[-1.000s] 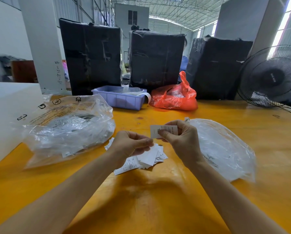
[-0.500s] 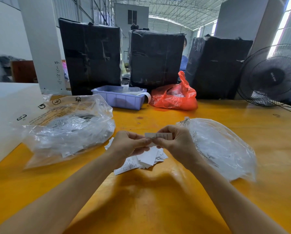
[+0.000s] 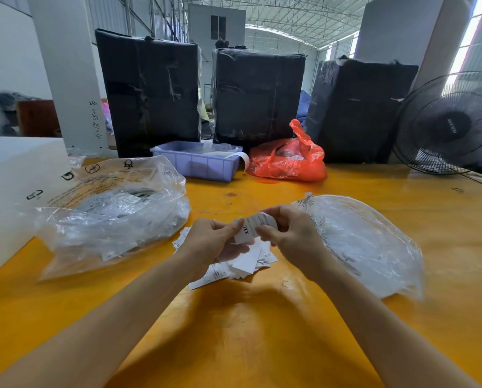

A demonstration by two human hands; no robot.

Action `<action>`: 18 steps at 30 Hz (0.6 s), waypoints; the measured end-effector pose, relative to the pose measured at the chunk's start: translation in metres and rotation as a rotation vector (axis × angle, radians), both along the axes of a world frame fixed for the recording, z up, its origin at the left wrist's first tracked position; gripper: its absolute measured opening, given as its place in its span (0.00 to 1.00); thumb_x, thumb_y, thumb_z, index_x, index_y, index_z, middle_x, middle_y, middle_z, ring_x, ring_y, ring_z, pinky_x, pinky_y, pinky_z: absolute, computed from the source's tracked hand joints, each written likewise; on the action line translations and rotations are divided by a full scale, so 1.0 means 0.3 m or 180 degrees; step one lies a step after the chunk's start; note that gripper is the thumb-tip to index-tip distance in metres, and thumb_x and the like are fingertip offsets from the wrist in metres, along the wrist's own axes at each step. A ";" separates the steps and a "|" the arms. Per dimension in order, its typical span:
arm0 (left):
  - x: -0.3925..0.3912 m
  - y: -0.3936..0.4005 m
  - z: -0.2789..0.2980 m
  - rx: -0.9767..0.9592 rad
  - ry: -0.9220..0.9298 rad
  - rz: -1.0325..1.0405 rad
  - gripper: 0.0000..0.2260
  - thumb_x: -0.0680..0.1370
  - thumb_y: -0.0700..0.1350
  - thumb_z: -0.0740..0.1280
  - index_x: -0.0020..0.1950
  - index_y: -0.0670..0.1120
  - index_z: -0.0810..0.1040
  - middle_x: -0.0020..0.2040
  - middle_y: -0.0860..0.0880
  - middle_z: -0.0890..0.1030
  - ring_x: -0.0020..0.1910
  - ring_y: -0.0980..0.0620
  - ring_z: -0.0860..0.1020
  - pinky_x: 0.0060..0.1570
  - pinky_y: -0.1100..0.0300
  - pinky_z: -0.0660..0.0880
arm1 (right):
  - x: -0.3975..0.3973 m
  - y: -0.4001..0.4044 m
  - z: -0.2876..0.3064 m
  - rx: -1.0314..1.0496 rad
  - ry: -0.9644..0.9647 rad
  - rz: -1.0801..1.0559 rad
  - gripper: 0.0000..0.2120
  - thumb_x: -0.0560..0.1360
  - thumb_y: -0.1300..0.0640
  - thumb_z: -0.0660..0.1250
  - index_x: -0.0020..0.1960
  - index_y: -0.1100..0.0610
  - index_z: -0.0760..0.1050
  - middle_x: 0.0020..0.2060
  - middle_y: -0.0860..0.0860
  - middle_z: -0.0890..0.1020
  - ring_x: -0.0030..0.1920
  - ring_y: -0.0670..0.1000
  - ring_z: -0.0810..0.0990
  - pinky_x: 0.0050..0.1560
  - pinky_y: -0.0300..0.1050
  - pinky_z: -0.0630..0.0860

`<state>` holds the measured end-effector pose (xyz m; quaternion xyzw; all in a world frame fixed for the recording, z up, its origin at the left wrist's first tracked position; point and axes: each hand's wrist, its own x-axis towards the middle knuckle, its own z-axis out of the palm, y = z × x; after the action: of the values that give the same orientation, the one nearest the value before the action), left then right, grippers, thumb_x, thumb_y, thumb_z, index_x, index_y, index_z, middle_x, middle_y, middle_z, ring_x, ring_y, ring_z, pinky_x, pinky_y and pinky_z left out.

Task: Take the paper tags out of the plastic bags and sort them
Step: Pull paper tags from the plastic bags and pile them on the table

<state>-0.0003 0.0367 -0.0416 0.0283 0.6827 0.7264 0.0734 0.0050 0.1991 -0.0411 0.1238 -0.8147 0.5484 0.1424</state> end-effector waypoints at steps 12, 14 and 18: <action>-0.001 -0.011 0.011 0.0234 -0.0209 0.0037 0.04 0.70 0.39 0.72 0.42 0.38 0.82 0.33 0.43 0.84 0.29 0.54 0.82 0.31 0.65 0.79 | 0.000 0.011 0.021 -0.0432 0.0482 -0.0541 0.10 0.72 0.65 0.69 0.51 0.57 0.73 0.43 0.53 0.80 0.44 0.51 0.82 0.39 0.36 0.79; -0.001 -0.010 0.014 0.0279 -0.0249 0.0059 0.03 0.71 0.38 0.72 0.42 0.39 0.82 0.34 0.43 0.84 0.30 0.53 0.82 0.31 0.64 0.79 | 0.003 0.011 0.022 -0.0482 0.0539 -0.0538 0.10 0.72 0.65 0.70 0.50 0.57 0.73 0.44 0.54 0.80 0.45 0.52 0.82 0.41 0.38 0.80; 0.002 -0.007 0.020 0.0360 -0.0281 0.0013 0.05 0.71 0.38 0.72 0.44 0.38 0.81 0.37 0.43 0.85 0.32 0.52 0.83 0.31 0.64 0.79 | 0.004 0.005 0.017 -0.0434 0.0561 -0.0436 0.10 0.72 0.65 0.70 0.50 0.57 0.72 0.44 0.53 0.80 0.47 0.53 0.82 0.43 0.40 0.81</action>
<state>0.0004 0.0346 -0.0356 -0.0011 0.6368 0.7645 0.1003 0.0061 0.2007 -0.0360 0.1055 -0.7664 0.5784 0.2586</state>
